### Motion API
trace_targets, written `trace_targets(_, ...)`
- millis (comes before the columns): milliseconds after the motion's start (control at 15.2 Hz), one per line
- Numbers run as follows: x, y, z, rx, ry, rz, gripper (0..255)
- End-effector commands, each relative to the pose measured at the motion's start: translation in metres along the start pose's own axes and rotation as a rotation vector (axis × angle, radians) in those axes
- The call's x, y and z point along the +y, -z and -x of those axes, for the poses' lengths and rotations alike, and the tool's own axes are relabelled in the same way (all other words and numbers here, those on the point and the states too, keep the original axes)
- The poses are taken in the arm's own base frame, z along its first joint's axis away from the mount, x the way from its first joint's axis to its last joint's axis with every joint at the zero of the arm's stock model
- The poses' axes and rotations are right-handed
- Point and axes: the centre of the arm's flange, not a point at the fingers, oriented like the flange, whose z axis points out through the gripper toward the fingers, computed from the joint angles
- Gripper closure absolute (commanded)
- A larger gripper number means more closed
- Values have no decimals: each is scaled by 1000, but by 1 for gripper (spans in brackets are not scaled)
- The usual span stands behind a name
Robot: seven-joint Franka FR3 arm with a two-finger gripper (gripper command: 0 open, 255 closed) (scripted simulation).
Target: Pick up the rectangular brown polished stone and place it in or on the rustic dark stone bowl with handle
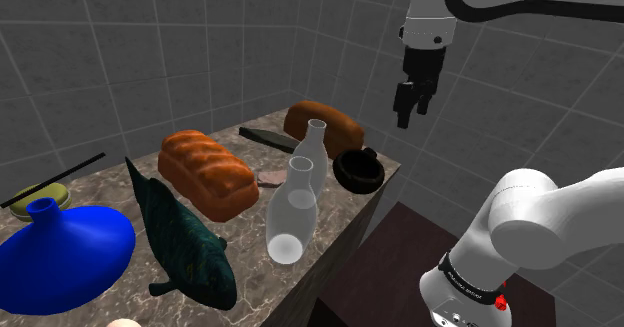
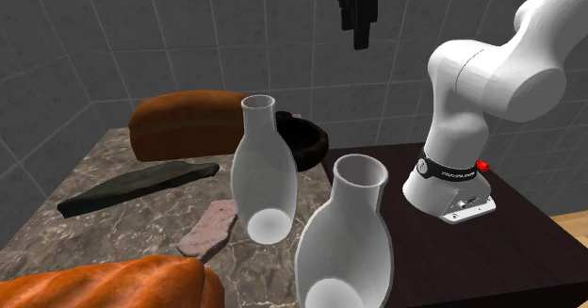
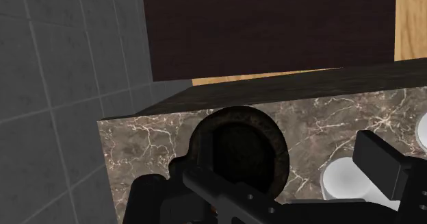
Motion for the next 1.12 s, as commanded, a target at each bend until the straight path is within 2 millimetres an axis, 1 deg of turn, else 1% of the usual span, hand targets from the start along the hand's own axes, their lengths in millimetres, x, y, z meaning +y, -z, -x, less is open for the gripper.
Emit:
trace_targets(0,0,0,0,0,0,0,0)
trace_targets(264,-15,-22,-42,22,98,1,0)
trace_targets(528,-34,-44,-83,45,195,2,0)
trace_targets(1056,-83,-84,-159,90,390,4,0)
